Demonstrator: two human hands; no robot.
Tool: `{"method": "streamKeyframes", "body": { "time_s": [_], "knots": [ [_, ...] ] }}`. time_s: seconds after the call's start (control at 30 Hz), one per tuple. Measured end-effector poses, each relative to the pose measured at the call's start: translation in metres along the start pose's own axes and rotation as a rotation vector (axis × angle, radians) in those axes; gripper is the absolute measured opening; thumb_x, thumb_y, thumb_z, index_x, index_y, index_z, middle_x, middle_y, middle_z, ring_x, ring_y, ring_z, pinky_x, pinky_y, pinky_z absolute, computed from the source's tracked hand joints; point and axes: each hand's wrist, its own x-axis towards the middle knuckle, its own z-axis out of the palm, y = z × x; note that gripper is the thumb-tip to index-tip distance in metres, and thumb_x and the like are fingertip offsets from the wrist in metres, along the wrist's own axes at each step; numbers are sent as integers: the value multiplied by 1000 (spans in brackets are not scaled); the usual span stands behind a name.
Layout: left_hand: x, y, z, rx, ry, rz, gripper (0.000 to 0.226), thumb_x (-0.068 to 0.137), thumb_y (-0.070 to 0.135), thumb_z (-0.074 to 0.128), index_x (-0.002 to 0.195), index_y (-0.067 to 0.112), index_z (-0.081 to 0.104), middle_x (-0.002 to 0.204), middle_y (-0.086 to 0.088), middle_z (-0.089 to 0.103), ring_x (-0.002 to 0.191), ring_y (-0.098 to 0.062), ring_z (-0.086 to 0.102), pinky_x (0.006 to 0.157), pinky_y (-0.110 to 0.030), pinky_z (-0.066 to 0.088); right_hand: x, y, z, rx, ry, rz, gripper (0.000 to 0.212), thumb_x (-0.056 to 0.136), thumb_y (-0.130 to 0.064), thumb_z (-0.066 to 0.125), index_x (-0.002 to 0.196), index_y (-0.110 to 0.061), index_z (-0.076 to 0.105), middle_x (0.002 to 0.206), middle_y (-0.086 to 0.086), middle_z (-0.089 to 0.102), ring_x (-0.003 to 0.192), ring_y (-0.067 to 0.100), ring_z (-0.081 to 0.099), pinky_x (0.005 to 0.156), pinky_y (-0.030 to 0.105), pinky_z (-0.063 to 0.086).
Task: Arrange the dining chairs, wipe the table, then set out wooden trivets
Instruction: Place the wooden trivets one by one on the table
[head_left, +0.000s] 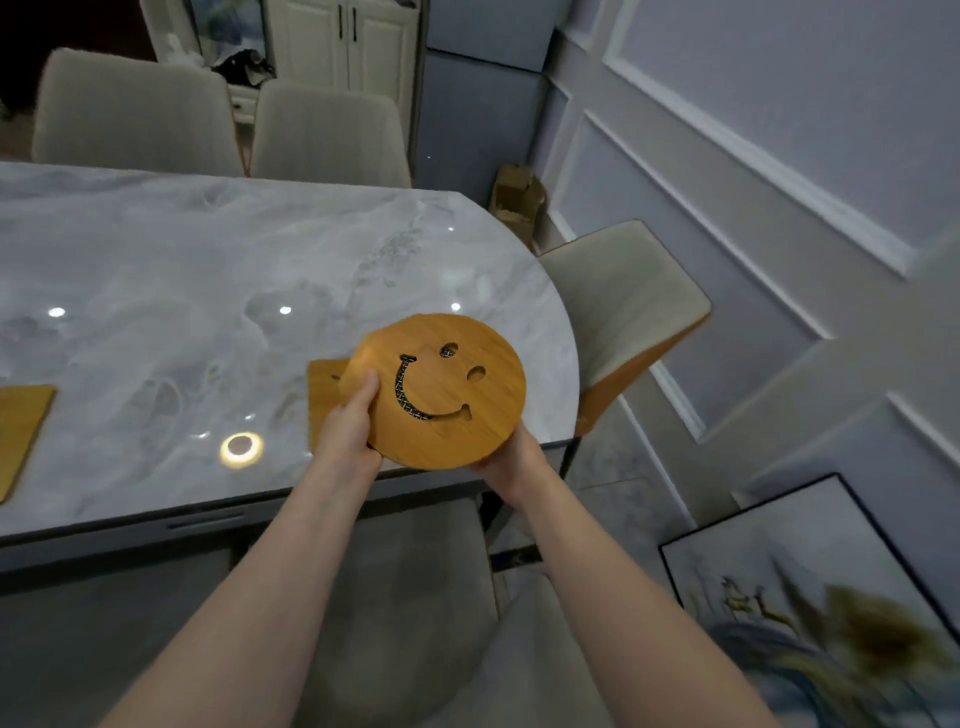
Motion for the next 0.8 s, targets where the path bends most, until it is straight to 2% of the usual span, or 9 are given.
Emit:
{"method": "streamKeyframes", "body": {
  "time_s": [0.1, 0.13, 0.2, 0.27, 0.4, 0.5, 0.57, 0.7, 0.8],
  "knots": [
    [-17, -23, 38, 36, -37, -46, 36, 89, 30, 62, 120, 13, 51, 100, -4, 65, 84, -18, 61, 72, -38, 48, -14, -12, -43, 117, 57, -34, 48, 89, -50, 59, 125, -18, 60, 126, 11, 62, 114, 31, 60, 98, 49, 49],
    [-23, -35, 55, 61, -63, -63, 36, 90, 30, 62, 119, 14, 50, 96, -3, 64, 83, -18, 60, 71, -38, 48, -22, -18, -63, 147, 86, -28, 41, 91, -45, 59, 120, -15, 61, 117, 9, 65, 108, 28, 62, 95, 44, 51],
    [-33, -56, 86, 111, -113, -93, 40, 90, 33, 61, 123, 15, 50, 102, -5, 64, 85, -21, 60, 67, -39, 48, -35, -26, -105, 177, 132, -10, 19, 95, -32, 54, 96, -15, 60, 87, 5, 61, 82, 20, 58, 84, 33, 52],
    [-41, -82, 118, 157, -161, -111, 42, 90, 36, 60, 125, 16, 50, 109, -7, 63, 88, -22, 60, 68, -41, 48, -47, -36, -149, 213, 161, -2, 13, 96, -22, 49, 85, -17, 53, 76, 2, 52, 69, 15, 50, 78, 28, 46],
    [-54, -144, 177, 185, -231, -149, 39, 90, 38, 58, 123, 18, 50, 106, -7, 65, 91, -25, 62, 66, -41, 50, -68, -64, -229, 196, 220, -51, 16, 98, -11, 46, 101, -10, 61, 105, 10, 63, 90, 22, 60, 70, 31, 55],
    [-67, -206, 227, 162, -283, -165, 45, 90, 39, 59, 128, 17, 50, 117, -8, 64, 99, -25, 62, 72, -41, 51, -84, -87, -302, 140, 208, -118, 33, 96, -18, 51, 127, -5, 58, 129, 18, 59, 110, 31, 59, 85, 36, 55],
    [-75, -247, 257, 159, -304, -193, 50, 89, 40, 59, 132, 17, 49, 120, -7, 63, 99, -24, 62, 69, -39, 51, -98, -101, -347, 143, 200, -122, 36, 97, -23, 51, 129, -7, 58, 126, 15, 62, 110, 27, 60, 92, 38, 52],
    [-94, -303, 308, 163, -330, -249, 50, 89, 38, 60, 132, 15, 49, 121, -10, 63, 97, -26, 63, 67, -39, 51, -129, -129, -421, 102, 217, -128, 18, 96, -18, 53, 105, -10, 66, 104, 11, 69, 88, 20, 65, 79, 33, 55],
    [-100, -324, 347, 171, -336, -258, 49, 90, 35, 60, 132, 15, 48, 119, -10, 63, 91, -24, 63, 69, -39, 51, -137, -154, -456, 72, 228, -141, 14, 94, -15, 55, 99, -10, 67, 98, 9, 70, 85, 19, 65, 76, 30, 55]
  ]
}}
